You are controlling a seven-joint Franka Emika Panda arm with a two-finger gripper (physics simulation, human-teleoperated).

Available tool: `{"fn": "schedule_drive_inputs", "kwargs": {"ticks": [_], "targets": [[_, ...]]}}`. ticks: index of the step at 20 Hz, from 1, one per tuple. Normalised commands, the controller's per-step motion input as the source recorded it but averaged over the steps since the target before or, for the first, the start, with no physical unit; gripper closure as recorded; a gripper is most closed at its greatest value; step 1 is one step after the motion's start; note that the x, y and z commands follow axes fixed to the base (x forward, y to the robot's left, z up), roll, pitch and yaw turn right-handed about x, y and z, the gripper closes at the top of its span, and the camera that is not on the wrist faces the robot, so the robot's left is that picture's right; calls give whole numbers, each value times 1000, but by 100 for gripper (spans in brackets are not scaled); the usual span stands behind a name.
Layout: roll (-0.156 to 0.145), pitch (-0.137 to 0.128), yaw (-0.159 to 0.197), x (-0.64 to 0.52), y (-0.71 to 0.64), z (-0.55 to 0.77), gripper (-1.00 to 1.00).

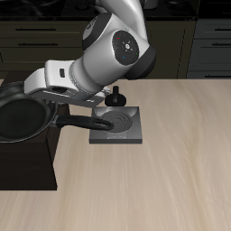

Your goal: Place the frypan on top of the shelf

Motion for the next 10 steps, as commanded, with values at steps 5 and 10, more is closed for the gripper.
{"fn": "schedule_drive_inputs", "kwargs": {"ticks": [5, 10], "targets": [[2, 33, 8, 8, 76, -97, -100], [3, 4, -19, -9, 40, 33, -100]]}}
